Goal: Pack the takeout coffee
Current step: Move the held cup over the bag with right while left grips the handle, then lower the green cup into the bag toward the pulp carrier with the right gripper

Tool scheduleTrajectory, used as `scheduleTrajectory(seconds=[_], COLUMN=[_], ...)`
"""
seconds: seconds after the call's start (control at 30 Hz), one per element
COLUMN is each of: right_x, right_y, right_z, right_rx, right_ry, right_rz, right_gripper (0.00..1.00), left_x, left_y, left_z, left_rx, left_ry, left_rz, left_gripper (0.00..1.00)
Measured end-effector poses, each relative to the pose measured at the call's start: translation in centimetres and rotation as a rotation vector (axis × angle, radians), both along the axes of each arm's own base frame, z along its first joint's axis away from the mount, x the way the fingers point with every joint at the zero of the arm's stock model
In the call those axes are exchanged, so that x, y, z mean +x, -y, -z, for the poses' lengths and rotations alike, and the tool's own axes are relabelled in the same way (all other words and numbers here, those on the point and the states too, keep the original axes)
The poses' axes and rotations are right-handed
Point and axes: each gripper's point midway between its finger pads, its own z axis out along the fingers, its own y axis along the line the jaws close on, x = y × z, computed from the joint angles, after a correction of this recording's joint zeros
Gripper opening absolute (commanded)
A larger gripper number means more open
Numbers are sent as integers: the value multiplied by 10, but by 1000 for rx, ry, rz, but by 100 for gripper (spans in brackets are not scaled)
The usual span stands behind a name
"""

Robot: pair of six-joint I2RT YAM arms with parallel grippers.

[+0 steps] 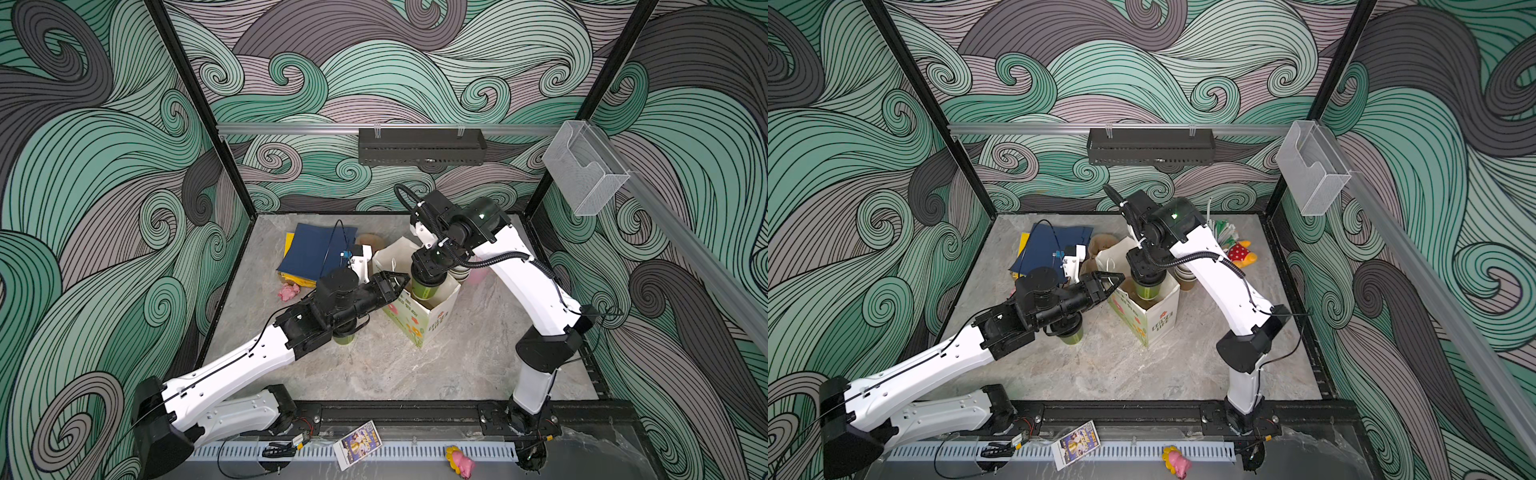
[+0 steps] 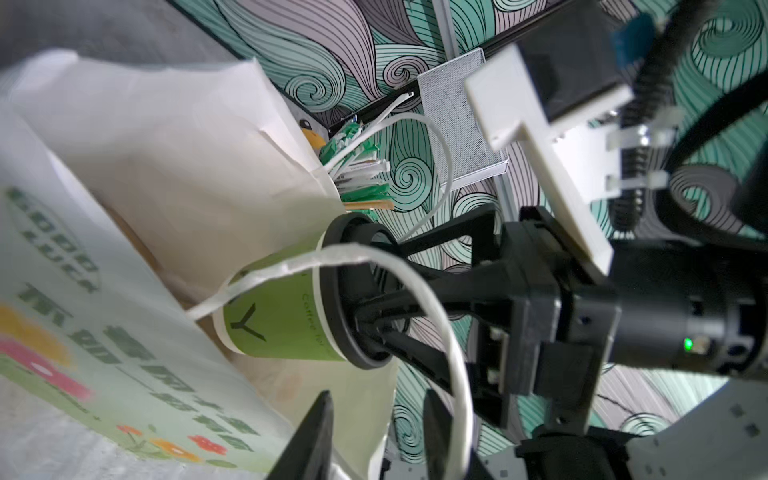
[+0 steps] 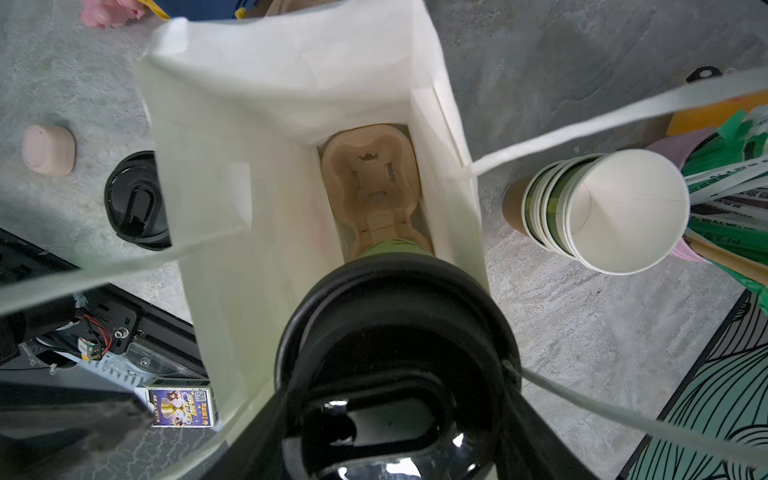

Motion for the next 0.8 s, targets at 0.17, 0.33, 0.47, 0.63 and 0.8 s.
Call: scheduleTrajectory(seconds=[0.17,0.33,0.47,0.63,0.8], right_x=[3,-1,-4,-10,-18], right_y=[-1,-5,-7,-10,-14], right_z=[5,6,8,10,10], right_rx=[-1,15,11,-6,-14], right_ry=[-20,-36,-44,-44,-41], right_rz=[-10,-28,-48,-89,-134], right_gripper=[65,65,66,66,66], left_x=[4,7,8,8,9], left_y=[-12,-18,-19,-20,-20], left_z=[-4,-2,0,4,5], left_rx=[33,84,103,121,124], left_ry=[44,63,69,64,64], left_rz=[-51,-79,-84,-84,-83], left_gripper=[55,44,30,19,11])
